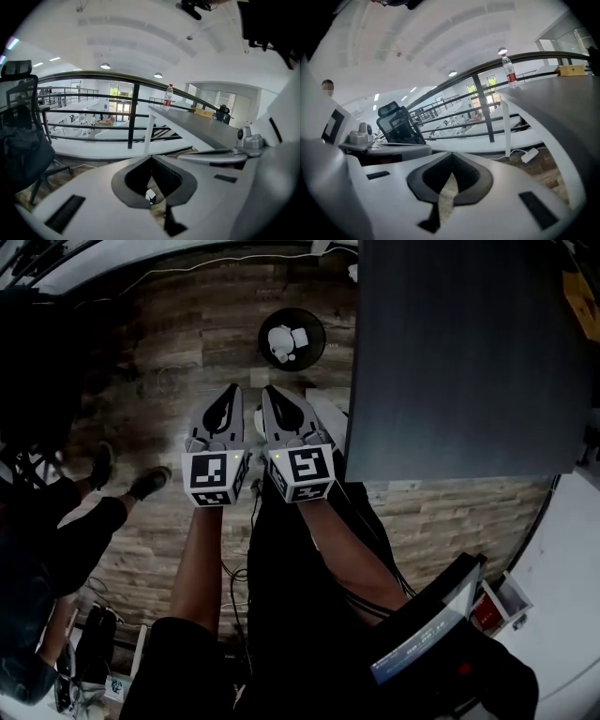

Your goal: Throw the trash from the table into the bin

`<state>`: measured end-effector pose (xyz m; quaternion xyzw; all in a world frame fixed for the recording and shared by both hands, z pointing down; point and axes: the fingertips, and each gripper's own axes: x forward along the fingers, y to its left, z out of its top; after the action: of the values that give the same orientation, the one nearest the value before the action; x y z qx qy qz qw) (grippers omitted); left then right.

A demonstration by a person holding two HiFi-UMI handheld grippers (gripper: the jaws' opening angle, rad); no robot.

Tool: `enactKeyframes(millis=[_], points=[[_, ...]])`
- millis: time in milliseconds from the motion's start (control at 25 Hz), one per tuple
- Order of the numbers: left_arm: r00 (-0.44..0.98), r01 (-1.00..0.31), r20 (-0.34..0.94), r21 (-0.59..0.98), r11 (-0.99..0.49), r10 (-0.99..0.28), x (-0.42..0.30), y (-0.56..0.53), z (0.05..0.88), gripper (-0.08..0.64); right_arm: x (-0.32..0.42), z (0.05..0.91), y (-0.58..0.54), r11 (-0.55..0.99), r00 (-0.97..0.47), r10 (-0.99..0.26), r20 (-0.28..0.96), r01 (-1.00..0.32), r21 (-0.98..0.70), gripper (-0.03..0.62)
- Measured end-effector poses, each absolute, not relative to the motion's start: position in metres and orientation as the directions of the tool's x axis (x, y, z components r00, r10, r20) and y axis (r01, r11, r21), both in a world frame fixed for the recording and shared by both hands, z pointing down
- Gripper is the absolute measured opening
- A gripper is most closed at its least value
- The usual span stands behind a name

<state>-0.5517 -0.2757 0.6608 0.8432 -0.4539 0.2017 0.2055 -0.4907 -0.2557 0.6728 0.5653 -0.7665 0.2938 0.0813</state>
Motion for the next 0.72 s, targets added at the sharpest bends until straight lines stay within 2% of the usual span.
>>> enactKeyframes(millis=[320,720], points=[[0.483,-0.87,0.465,0.162,-0.465,-0.742,-0.53,-0.244,0.58,0.009,-0.48,0.569,-0.234,0.376,-0.462,-0.82,0.337,-0.879,-0.292,0.008],[0.511,-0.855,0.393,0.143,-0.499,-0.764,-0.472,-0.218,0.494,0.009,-0.397,0.462,-0.209,0.493,-0.519,-0.823,0.229,-0.854,-0.165,0.008]])
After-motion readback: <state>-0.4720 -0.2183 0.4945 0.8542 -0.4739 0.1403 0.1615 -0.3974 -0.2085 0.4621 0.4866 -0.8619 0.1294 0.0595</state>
